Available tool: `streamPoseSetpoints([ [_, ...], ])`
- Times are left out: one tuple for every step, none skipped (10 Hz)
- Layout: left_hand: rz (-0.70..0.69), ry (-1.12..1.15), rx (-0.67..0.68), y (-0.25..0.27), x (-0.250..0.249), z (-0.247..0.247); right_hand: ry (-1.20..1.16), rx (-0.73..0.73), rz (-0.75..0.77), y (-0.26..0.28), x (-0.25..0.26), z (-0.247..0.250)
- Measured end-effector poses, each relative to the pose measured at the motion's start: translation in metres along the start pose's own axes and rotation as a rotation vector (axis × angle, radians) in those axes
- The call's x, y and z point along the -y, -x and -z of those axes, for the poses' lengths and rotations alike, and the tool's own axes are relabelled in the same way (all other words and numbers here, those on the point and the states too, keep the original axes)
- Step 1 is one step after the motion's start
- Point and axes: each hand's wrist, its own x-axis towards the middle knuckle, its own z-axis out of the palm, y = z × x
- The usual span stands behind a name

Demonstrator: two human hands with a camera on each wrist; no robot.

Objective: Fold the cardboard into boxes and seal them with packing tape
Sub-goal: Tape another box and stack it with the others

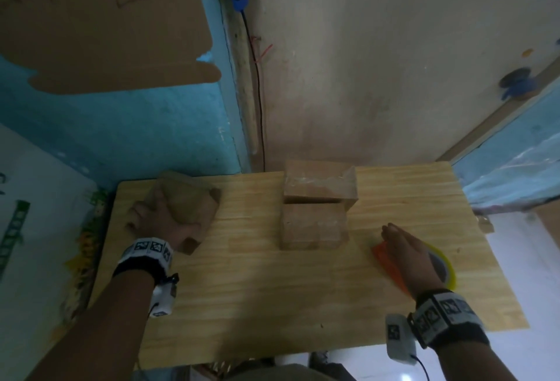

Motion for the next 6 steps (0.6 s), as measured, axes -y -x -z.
streamPoseSetpoints([
  [-0.06,0.093,-0.051,0.016,-0.009,-0.004,-0.031,-0.024,-0.019,-0.002,0.008,-0.006],
  [-0.069,0.167,-0.083,0.038,-0.028,-0.001,-0.027,-0.018,-0.031,-0.002,0.013,-0.006],
  [-0.135,0.21,-0.089,0.053,-0.041,0.007,-0.086,0.023,-0.025,0.006,0.019,-0.003],
  [-0.223,0.217,-0.07,0.068,-0.057,0.014,-0.113,0.044,-0.03,0.009,0.025,0.002],
  [-0.297,0.295,-0.065,0.09,-0.078,0.021,-0.077,0.055,-0.01,0.013,0.029,0.002],
  [-0.409,0.365,-0.035,0.116,-0.096,0.025,-0.084,0.066,-0.019,0.017,0.035,0.008],
])
